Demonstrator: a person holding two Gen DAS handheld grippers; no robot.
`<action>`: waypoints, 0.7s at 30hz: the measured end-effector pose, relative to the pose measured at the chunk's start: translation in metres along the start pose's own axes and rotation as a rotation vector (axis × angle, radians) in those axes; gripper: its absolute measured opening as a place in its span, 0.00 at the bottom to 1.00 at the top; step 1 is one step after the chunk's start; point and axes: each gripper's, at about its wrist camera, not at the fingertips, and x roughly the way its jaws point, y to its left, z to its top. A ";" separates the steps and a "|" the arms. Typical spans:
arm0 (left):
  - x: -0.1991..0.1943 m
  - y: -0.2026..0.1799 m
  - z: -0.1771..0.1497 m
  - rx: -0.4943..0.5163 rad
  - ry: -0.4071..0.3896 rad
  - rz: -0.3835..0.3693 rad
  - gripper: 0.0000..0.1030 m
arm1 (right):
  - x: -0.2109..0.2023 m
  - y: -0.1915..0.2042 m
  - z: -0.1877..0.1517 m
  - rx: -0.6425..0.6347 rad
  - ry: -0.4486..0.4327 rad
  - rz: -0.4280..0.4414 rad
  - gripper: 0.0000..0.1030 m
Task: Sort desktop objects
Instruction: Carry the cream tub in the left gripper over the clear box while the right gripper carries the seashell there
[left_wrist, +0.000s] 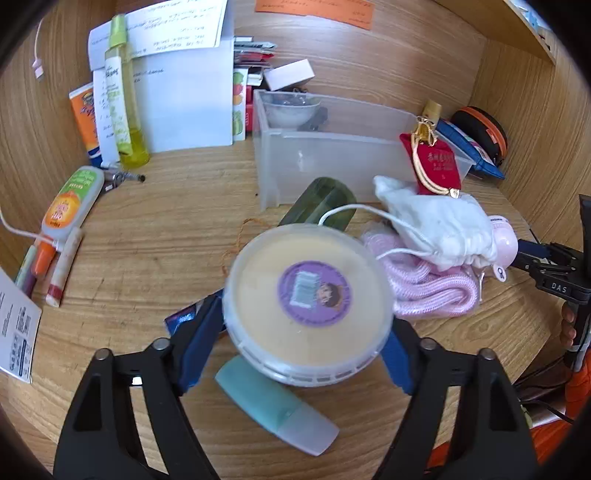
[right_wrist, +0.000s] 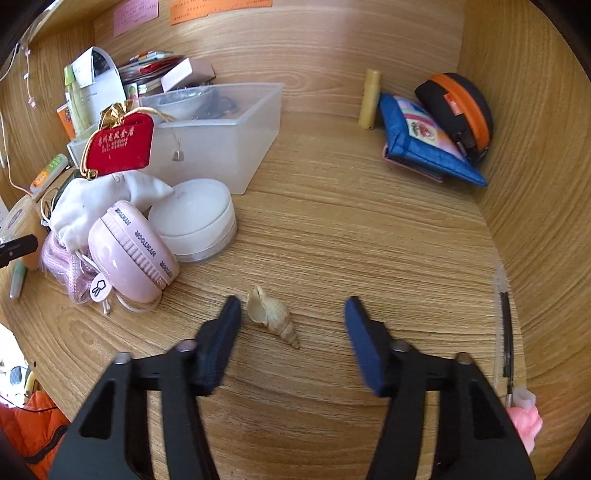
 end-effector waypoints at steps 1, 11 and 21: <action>0.000 -0.001 0.001 0.005 -0.003 0.001 0.69 | 0.002 0.001 0.000 0.000 0.015 0.014 0.43; 0.004 0.002 0.013 -0.033 -0.018 -0.004 0.62 | -0.002 0.006 0.006 -0.026 0.004 0.035 0.20; -0.010 0.009 0.029 -0.061 -0.079 0.004 0.62 | -0.024 0.012 0.038 -0.030 -0.081 0.062 0.20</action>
